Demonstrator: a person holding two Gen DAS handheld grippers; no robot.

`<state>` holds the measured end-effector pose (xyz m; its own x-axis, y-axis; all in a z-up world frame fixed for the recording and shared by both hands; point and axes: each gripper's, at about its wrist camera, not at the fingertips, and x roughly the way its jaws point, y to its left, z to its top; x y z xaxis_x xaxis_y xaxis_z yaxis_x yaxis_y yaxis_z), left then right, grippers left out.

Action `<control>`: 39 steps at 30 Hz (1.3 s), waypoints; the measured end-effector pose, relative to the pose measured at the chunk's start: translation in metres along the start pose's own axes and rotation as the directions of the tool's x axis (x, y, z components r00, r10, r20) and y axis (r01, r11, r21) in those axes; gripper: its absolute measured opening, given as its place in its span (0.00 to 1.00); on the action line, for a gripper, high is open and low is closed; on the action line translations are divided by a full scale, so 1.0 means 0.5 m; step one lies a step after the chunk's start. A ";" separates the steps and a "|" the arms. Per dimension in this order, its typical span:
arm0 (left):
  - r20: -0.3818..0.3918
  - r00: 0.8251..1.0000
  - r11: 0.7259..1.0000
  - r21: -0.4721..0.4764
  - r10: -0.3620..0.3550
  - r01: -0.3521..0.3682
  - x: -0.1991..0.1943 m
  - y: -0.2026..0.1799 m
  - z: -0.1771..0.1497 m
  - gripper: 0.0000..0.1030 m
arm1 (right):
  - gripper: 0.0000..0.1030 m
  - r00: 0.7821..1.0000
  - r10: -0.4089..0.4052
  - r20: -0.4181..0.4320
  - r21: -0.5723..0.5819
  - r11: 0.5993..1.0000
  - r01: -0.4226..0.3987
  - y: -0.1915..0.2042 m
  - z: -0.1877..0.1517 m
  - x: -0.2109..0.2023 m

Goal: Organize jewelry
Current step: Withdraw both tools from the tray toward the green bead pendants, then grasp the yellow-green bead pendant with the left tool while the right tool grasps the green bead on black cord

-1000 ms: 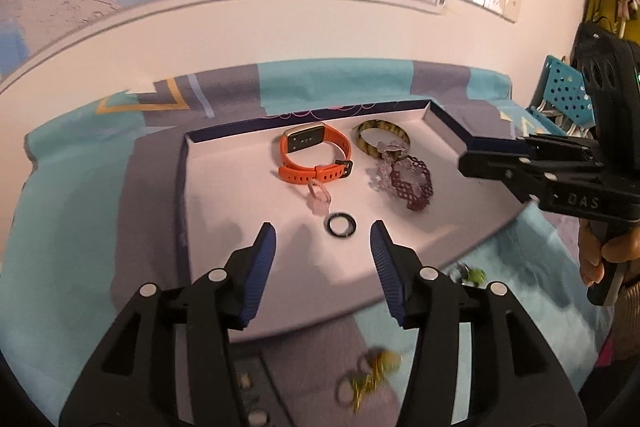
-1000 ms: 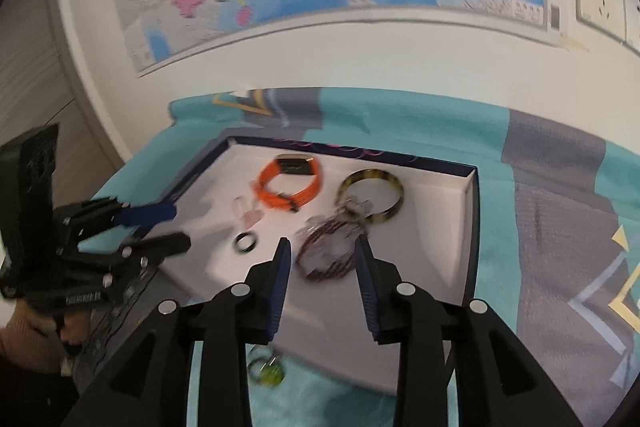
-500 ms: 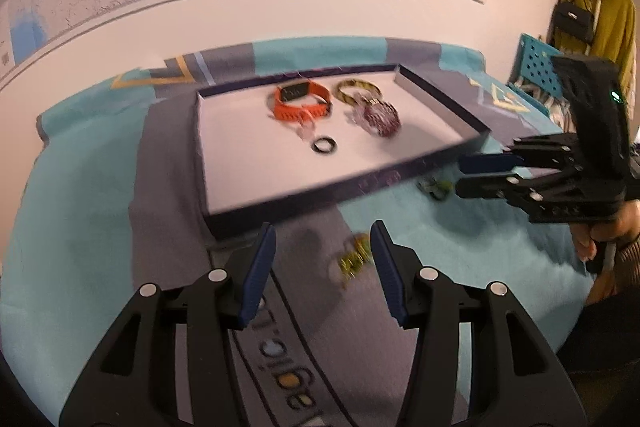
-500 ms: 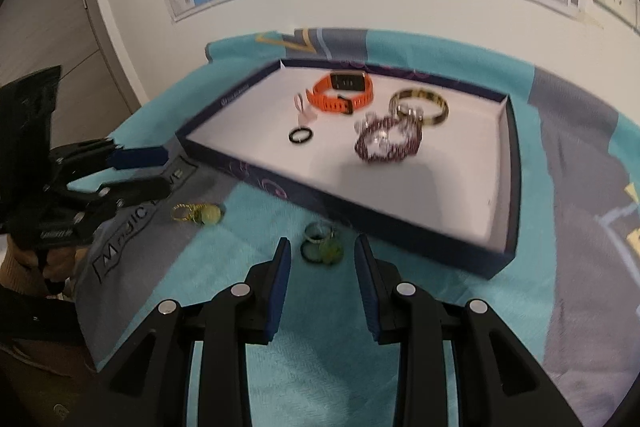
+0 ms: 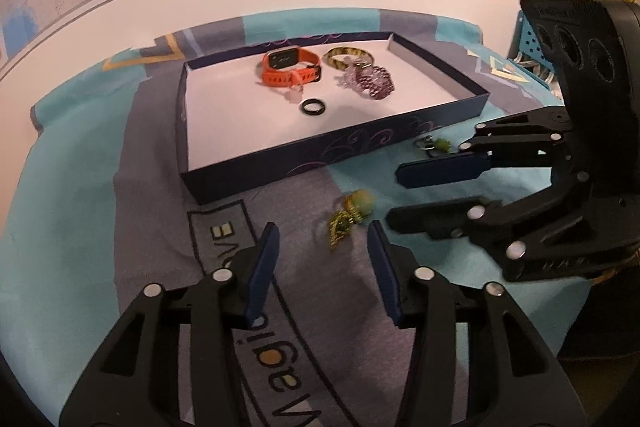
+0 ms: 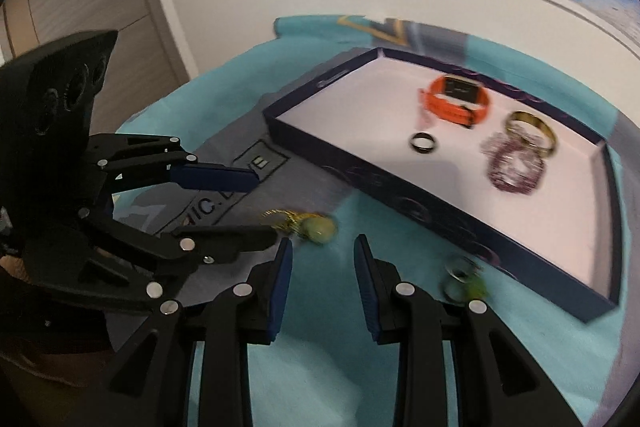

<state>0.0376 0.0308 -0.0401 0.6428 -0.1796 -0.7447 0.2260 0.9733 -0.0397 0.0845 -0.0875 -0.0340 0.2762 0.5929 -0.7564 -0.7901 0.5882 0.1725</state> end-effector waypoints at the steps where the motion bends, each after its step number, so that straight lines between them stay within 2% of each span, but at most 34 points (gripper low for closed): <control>1: -0.003 1.000 1.000 -0.007 0.000 0.000 0.000 0.004 -0.001 0.39 | 0.29 1.000 -0.001 -0.005 -0.004 1.000 0.001 0.003 0.005 0.008; 4: -0.008 1.000 1.000 -0.017 0.000 0.000 -0.001 0.011 -0.005 0.36 | 0.28 1.000 -0.002 -0.017 0.002 1.000 0.002 0.002 0.013 0.023; 7: -0.024 1.000 1.000 -0.024 -0.011 0.010 0.006 0.016 -0.008 0.29 | 0.28 1.000 0.007 -0.021 0.013 1.000 -0.007 -0.001 0.017 0.030; 9: -0.031 0.999 1.000 -0.026 -0.014 0.013 0.009 0.017 -0.008 0.24 | 0.23 1.000 0.011 -0.022 0.012 1.000 -0.011 -0.001 0.018 0.033; 10: -0.031 0.999 1.000 -0.026 -0.014 0.013 0.010 0.017 -0.007 0.24 | 0.17 1.000 0.014 -0.022 0.012 1.000 -0.014 -0.002 0.017 0.033; 13: -0.032 0.999 0.999 -0.029 -0.023 0.022 0.008 0.019 -0.007 0.21 | 0.13 1.000 0.024 -0.016 0.014 1.000 -0.023 -0.007 0.015 0.030; 24: 0.000 0.998 0.998 -0.011 -0.056 0.056 -0.005 0.000 -0.001 0.21 | 0.13 0.999 0.022 -0.030 0.037 0.999 -0.021 -0.021 -0.042 -0.027; 28: 0.009 0.997 0.997 0.018 -0.075 0.075 -0.009 -0.022 0.004 0.25 | 0.15 1.000 0.009 -0.007 0.081 0.997 -0.009 -0.044 -0.057 -0.047; 31: 0.011 0.996 0.995 0.030 -0.091 0.091 -0.011 -0.034 0.005 0.28 | 0.15 1.000 -0.025 0.019 0.127 0.992 0.023 -0.070 -0.062 -0.063; 35: 0.011 0.994 0.994 0.042 -0.105 0.104 -0.011 -0.046 0.005 0.33 | 0.15 0.993 -0.110 0.041 0.181 0.978 0.101 -0.104 -0.061 -0.073; 39: 0.011 0.993 0.992 0.055 -0.119 0.118 -0.011 -0.061 0.004 0.35 | 0.15 0.984 -0.174 0.034 0.208 0.964 0.164 -0.124 -0.062 -0.066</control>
<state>0.0287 0.0018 -0.0333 0.6193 -0.2952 -0.7275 0.3399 0.9361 -0.0905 0.1076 -0.1607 -0.0392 0.4278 0.4994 -0.7533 -0.6030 0.7786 0.1737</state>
